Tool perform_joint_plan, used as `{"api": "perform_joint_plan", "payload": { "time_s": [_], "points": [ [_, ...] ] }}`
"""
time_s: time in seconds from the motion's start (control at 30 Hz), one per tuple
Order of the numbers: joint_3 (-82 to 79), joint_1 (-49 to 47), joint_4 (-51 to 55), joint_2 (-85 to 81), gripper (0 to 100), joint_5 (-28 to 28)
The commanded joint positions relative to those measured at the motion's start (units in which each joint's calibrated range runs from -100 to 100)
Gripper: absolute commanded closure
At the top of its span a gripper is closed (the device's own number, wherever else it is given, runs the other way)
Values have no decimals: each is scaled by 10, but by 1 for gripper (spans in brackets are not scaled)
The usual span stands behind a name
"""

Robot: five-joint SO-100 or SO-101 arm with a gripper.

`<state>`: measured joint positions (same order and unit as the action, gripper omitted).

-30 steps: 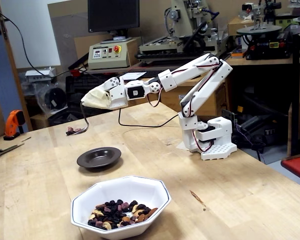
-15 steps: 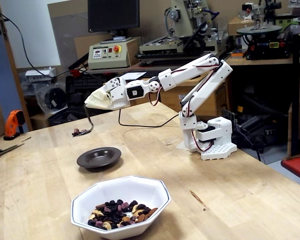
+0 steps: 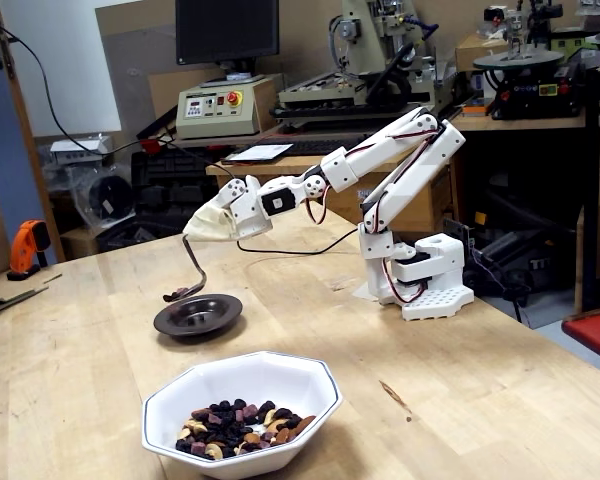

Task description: Use spoon to transfer food from the white bowl to brown plate

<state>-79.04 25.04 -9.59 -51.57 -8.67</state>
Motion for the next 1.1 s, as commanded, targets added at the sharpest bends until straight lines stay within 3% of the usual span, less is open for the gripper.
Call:
{"api": "perform_joint_plan", "payload": {
  "time_s": [0.0,0.53,0.83,1.07],
  "points": [
    [8,1,-2,-24,96,-2],
    [6,0,-1,-24,96,-3],
    [6,3,0,-24,96,-64],
    [5,1,0,-24,96,-73]
  ]
}}
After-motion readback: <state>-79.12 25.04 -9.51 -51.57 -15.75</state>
